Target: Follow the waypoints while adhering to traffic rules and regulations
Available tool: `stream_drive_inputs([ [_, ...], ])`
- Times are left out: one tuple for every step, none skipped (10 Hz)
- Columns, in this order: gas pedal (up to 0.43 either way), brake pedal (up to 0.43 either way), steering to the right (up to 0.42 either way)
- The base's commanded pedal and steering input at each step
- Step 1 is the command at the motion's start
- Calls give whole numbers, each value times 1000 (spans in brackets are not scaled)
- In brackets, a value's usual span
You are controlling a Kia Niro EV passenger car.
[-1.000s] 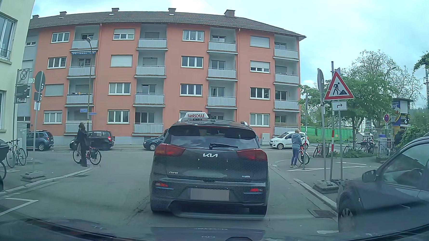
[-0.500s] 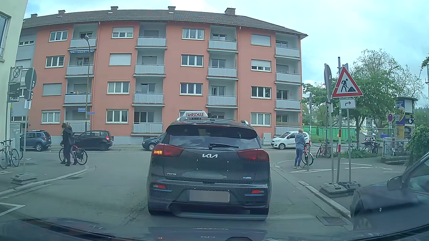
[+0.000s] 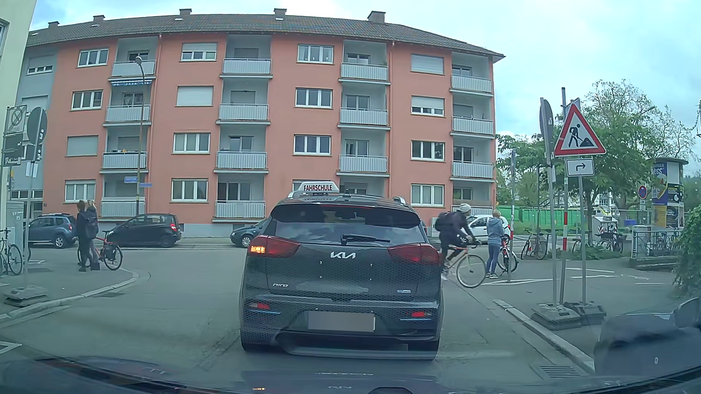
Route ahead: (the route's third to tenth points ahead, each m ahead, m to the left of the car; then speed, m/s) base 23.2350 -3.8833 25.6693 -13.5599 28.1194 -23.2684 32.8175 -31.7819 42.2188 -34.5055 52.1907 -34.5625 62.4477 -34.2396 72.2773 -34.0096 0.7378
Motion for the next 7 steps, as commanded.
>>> stream_drive_inputs([
  [0, 79, -8],
  [0, 55, -8],
  [0, 6, -7],
  [0, 0, -5],
  [0, 0, -3],
  [0, 0, 0],
  [0, 0, 2],
])
